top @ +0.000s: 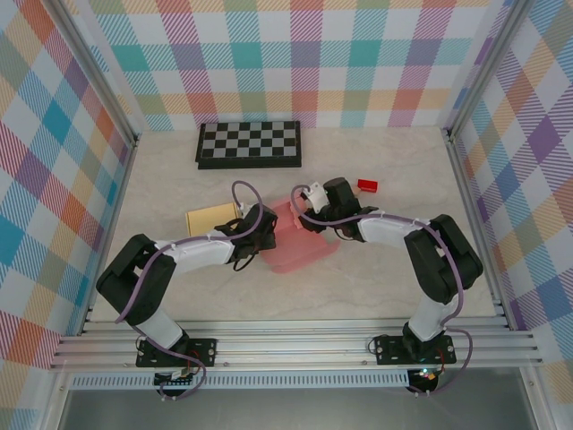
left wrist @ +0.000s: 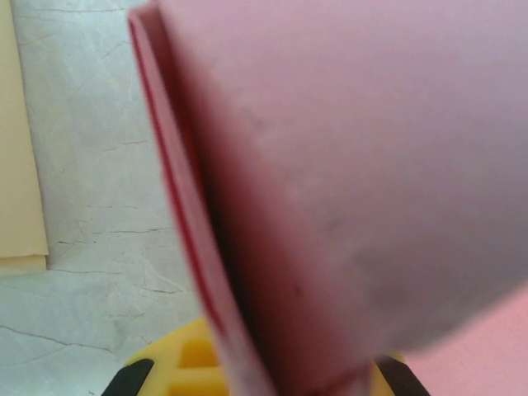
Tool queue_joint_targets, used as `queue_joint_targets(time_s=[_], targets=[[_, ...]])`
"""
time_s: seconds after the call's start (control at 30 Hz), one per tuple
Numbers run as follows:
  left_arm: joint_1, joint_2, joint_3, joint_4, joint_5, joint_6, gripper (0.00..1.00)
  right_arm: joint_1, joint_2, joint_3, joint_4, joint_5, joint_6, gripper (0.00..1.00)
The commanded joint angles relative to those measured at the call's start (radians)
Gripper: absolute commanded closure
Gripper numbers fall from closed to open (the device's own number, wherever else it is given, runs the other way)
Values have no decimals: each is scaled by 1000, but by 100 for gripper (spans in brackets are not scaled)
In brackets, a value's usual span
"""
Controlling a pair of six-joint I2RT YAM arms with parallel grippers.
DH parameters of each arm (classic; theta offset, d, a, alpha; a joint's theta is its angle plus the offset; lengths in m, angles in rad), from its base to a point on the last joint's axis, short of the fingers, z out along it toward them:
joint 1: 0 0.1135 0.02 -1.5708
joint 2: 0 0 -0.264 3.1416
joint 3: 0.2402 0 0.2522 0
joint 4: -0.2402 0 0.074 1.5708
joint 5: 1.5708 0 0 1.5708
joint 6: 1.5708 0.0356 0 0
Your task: Fold the paper box
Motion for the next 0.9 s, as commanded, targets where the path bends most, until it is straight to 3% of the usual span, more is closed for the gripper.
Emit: queue_joint_targets(time_s=[0.0, 0.17, 0.5, 0.73, 0.87], targets=[[-62, -63, 25, 153, 198, 50, 100, 24, 12, 11, 111, -109, -26, 58], [-61, -78, 16, 170, 226, 63, 100, -25, 30, 18, 110, -162, 1, 53], [-62, -119, -12, 139, 173, 77, 100, -165, 23, 57, -32, -334, 36, 46], [-62, -129, -35, 208, 243, 108, 100, -243, 18, 74, -65, -561, -20, 43], [-62, -135, -35, 222, 286, 143, 100, -247, 17, 105, -110, -564, -80, 40]])
